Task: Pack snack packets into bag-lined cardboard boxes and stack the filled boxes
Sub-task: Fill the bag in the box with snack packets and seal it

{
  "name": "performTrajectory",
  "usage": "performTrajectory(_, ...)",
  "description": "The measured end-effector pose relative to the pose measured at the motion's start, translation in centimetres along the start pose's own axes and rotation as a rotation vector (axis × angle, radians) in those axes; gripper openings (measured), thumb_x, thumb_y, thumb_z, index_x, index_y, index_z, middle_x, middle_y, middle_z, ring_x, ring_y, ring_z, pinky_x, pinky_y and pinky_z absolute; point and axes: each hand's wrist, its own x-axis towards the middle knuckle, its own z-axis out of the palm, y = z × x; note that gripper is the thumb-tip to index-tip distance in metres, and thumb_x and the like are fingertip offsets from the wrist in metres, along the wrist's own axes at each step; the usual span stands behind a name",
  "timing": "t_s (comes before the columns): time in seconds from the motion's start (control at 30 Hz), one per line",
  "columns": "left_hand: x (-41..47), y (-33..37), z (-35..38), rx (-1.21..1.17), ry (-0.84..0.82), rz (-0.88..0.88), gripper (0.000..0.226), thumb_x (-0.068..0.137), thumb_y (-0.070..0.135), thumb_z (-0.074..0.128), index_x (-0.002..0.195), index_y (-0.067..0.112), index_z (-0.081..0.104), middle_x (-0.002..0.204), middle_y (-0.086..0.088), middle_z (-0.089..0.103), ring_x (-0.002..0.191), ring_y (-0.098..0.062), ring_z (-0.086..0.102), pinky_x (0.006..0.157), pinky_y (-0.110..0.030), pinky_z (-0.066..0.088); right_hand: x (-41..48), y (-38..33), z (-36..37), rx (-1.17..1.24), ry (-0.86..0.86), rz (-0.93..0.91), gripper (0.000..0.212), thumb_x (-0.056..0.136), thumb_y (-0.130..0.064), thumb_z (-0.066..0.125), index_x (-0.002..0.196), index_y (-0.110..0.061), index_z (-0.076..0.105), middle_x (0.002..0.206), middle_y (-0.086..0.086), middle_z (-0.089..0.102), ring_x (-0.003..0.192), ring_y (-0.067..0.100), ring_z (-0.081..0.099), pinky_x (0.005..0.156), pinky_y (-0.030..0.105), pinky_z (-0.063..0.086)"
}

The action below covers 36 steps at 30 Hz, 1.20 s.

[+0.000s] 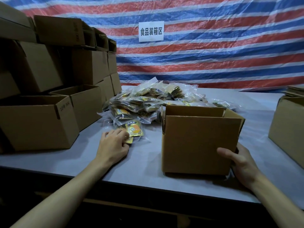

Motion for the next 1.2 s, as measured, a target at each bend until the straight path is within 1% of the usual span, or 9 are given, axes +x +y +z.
performTrajectory(0.13, -0.1, 0.0, 0.0, -0.009, 0.120, 0.055, 0.010, 0.088, 0.025, 0.076, 0.093, 0.017, 0.072, 0.097, 0.002, 0.069, 0.092, -0.029, 0.064, 0.067, -0.032, 0.038, 0.0, 0.1, -0.1, -0.001, -0.003, -0.015, 0.051, 0.065, -0.024, 0.075, 0.115, -0.020, 0.067, 0.110, 0.002, 0.077, 0.100, 0.021, 0.073, 0.086, 0.038, 0.053)
performTrajectory(0.27, -0.4, 0.6, -0.7, 0.002, 0.328, 0.179, 0.036, 0.097, 0.039, 0.052, 0.079, 0.012, 0.067, 0.074, -0.001, 0.065, 0.067, -0.029, 0.063, 0.046, -0.033, 0.042, 0.0, 0.2, -0.2, -0.004, -0.009, -0.014, 0.051, 0.065, -0.026, 0.076, 0.115, -0.023, 0.067, 0.110, 0.001, 0.076, 0.100, 0.020, 0.073, 0.085, 0.037, 0.052)
performTrajectory(0.4, -0.9, 1.2, -1.1, -0.086, 0.346, 0.312, 0.045, 0.100, 0.038, 0.046, 0.072, 0.008, 0.063, 0.056, -0.004, 0.056, 0.047, -0.028, 0.056, 0.038, -0.034, 0.041, 0.2, 0.3, -0.5, 0.002, -0.017, -0.007, 0.052, 0.065, -0.027, 0.077, 0.116, -0.024, 0.067, 0.111, 0.000, 0.076, 0.101, 0.020, 0.073, 0.085, 0.037, 0.052)
performTrajectory(0.57, -1.8, 1.9, -2.1, -0.380, 0.131, 0.363, 0.046, 0.094, 0.046, 0.054, 0.060, 0.014, 0.057, 0.050, 0.001, 0.049, 0.045, -0.017, 0.045, 0.047, -0.029, 0.036, 0.3, 0.6, -0.5, 0.005, -0.005, -0.017, 0.054, 0.063, -0.026, 0.078, 0.115, -0.021, 0.068, 0.110, 0.003, 0.077, 0.100, 0.023, 0.073, 0.086, 0.040, 0.053)
performTrajectory(0.7, -2.2, 1.4, -3.9, -0.352, -0.010, 0.300, 0.037, 0.080, 0.062, 0.066, 0.101, 0.033, 0.058, 0.082, 0.020, 0.062, 0.068, -0.003, 0.057, 0.060, -0.016, 0.040, 0.3, 0.5, -0.5, 0.010, -0.014, -0.014, 0.053, 0.063, -0.026, 0.077, 0.115, -0.022, 0.067, 0.109, 0.000, 0.077, 0.099, 0.020, 0.073, 0.085, 0.039, 0.053)
performTrajectory(0.8, -2.6, 1.5, -4.4, -0.153, -0.053, 0.466, 0.052, 0.083, 0.039, 0.078, 0.128, 0.030, 0.052, 0.110, 0.013, 0.064, 0.088, -0.019, 0.065, 0.070, -0.026, 0.046, 0.3, 0.3, -0.4, 0.004, -0.028, -0.016, 0.053, 0.064, -0.028, 0.076, 0.116, -0.023, 0.066, 0.110, -0.001, 0.076, 0.100, 0.019, 0.072, 0.087, 0.039, 0.052)
performTrajectory(0.93, -1.8, 2.1, -5.7, -0.033, 0.159, 0.623, 0.038, 0.082, -0.003, 0.067, 0.116, 0.011, 0.072, 0.102, -0.003, 0.077, 0.079, -0.024, 0.073, 0.059, -0.029, 0.056, 0.3, 0.3, -0.4, 0.006, -0.025, -0.017, 0.055, 0.063, -0.027, 0.077, 0.116, -0.022, 0.067, 0.111, 0.001, 0.076, 0.101, 0.021, 0.072, 0.088, 0.039, 0.053)
performTrajectory(1.1, 1.2, 3.1, -7.9, -0.226, 0.093, 0.278, 0.032, 0.089, -0.011, 0.058, 0.101, 0.017, 0.070, 0.087, 0.010, 0.063, 0.075, -0.018, 0.062, 0.065, -0.036, 0.051, 0.2, 0.4, -0.5, 0.004, -0.024, -0.033, 0.052, 0.062, -0.026, 0.079, 0.113, -0.023, 0.068, 0.109, 0.001, 0.077, 0.100, 0.021, 0.073, 0.085, 0.038, 0.054)
performTrajectory(1.2, 4.1, 4.0, -9.5, -0.365, 0.093, 0.127, 0.022, 0.085, 0.007, 0.073, 0.102, 0.018, 0.064, 0.087, 0.011, 0.061, 0.077, -0.013, 0.058, 0.067, -0.017, 0.044, 0.1, 0.5, -0.5, -0.001, -0.026, -0.040, 0.064, 0.054, -0.034, 0.086, 0.114, -0.021, 0.068, 0.108, 0.001, 0.077, 0.098, 0.021, 0.074, 0.082, 0.035, 0.054)
